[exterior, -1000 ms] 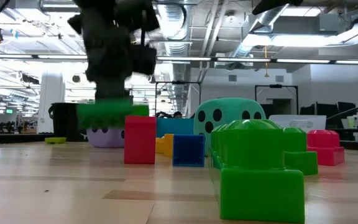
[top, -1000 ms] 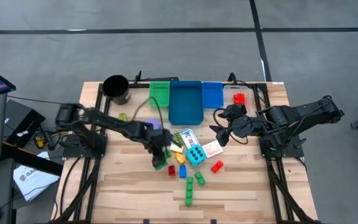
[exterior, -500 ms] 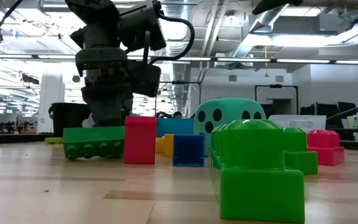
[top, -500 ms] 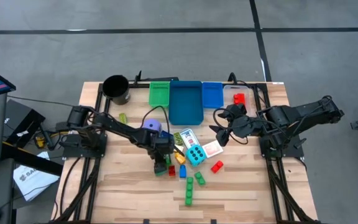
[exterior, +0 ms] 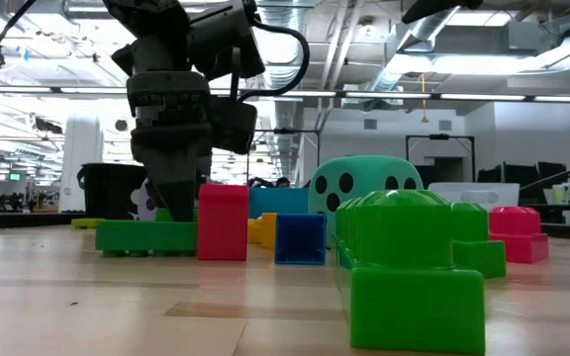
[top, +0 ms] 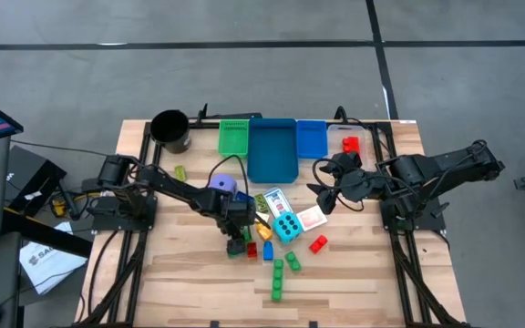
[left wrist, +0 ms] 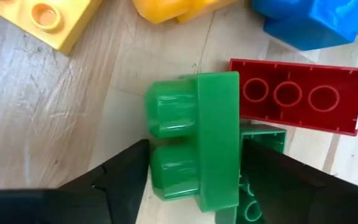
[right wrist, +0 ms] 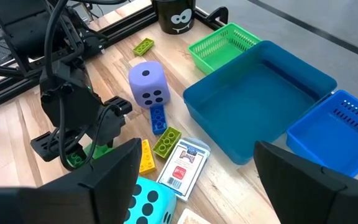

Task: Pick & Place Toys
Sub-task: Put the large green game piece into the transparent bin

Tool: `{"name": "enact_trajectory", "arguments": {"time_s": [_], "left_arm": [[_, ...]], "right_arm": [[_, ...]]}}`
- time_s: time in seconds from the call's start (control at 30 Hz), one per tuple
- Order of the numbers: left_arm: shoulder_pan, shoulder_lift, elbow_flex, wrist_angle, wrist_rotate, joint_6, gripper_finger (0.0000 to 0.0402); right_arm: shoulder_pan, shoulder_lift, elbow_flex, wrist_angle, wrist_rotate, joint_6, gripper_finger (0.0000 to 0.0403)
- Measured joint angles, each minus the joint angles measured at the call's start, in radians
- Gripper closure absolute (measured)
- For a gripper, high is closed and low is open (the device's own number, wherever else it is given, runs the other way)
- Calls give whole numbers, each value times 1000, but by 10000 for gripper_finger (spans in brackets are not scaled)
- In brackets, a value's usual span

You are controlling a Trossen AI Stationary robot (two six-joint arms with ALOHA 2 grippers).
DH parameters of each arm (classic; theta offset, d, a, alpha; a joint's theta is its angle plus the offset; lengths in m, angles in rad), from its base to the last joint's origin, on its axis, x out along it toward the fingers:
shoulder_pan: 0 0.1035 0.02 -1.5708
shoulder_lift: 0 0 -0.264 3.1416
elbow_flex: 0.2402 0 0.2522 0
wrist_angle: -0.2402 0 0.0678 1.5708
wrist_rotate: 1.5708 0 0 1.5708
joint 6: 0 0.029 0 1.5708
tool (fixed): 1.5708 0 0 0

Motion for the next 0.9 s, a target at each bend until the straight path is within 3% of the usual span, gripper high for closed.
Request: {"name": "enact_trajectory", "arguments": {"time_s": [0.5, 0.9], "left_arm": [[30, -56, -4, -1, 44, -30, 131], [68, -84, -2, -3, -10, -57, 131]], "right_arm": [[0, 0, 0, -5, 0, -8, 97], [0, 0, 0, -4, 0, -8, 97]]}}
